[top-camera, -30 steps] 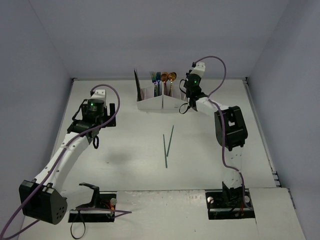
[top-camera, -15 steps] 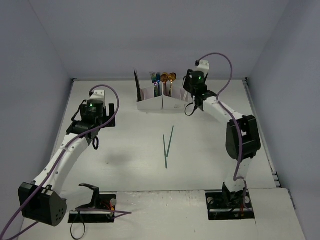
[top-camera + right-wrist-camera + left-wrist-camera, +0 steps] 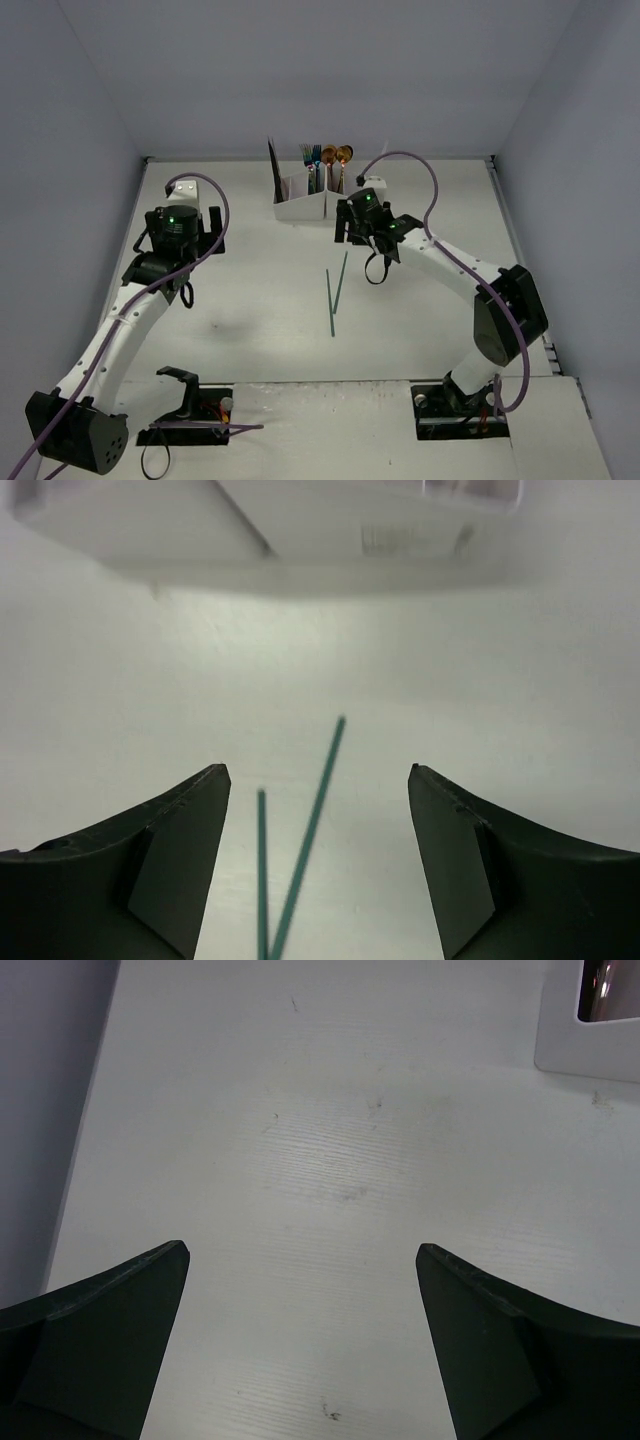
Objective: Sort the eating utensils into containers
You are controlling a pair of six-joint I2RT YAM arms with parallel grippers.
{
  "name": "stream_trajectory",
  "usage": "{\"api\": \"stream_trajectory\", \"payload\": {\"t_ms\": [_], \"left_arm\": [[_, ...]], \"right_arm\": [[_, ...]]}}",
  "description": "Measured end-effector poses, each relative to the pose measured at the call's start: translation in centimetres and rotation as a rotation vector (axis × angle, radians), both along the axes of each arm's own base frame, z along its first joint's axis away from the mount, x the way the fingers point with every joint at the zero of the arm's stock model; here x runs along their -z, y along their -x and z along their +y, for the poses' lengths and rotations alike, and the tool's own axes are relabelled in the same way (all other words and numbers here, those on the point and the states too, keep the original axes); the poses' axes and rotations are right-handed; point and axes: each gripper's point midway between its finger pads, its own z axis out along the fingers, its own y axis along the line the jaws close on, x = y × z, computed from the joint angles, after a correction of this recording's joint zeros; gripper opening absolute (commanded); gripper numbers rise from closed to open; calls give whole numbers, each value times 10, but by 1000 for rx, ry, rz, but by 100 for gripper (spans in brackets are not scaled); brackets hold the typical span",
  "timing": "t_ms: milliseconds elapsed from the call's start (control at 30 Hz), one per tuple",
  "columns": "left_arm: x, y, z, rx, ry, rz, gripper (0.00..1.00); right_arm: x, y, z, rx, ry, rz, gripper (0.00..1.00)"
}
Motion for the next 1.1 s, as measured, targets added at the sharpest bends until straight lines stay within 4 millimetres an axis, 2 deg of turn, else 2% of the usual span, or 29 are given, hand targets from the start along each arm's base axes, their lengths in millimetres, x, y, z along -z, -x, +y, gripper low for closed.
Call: {"api": "stream_trajectory", "payload": {"t_ms": [67, 133, 400, 567, 733, 800, 900, 1000, 1100], "left_arm": [[-4, 1, 2, -8, -1, -15, 97], [-7, 1, 3, -13, 0, -31, 97], [-2, 0, 3, -17, -2, -34, 97], [1, 1, 4, -19, -4, -31, 97], [0, 0, 4, -20, -4, -35, 97], [0, 0, 4, -20, -4, -36, 97], [0, 0, 4, -20, -4, -36, 97], [0, 0, 4, -21, -4, -36, 97], [0, 0, 5, -26, -7, -37, 97]], "right_arm": [[33, 20, -3, -10, 35, 106, 70], [55, 33, -4, -11, 55, 182, 69], [93, 54, 14, -9, 35, 313, 63], [121, 64, 19, -6, 52, 385, 56], [133, 67, 19, 15, 59, 414, 35], [135, 67, 18, 29, 56, 419, 28], [137, 66, 18, 48, 54, 416, 12], [138, 64, 16, 67, 55, 411, 2], [138, 62, 14, 82, 59, 403, 0]]}}
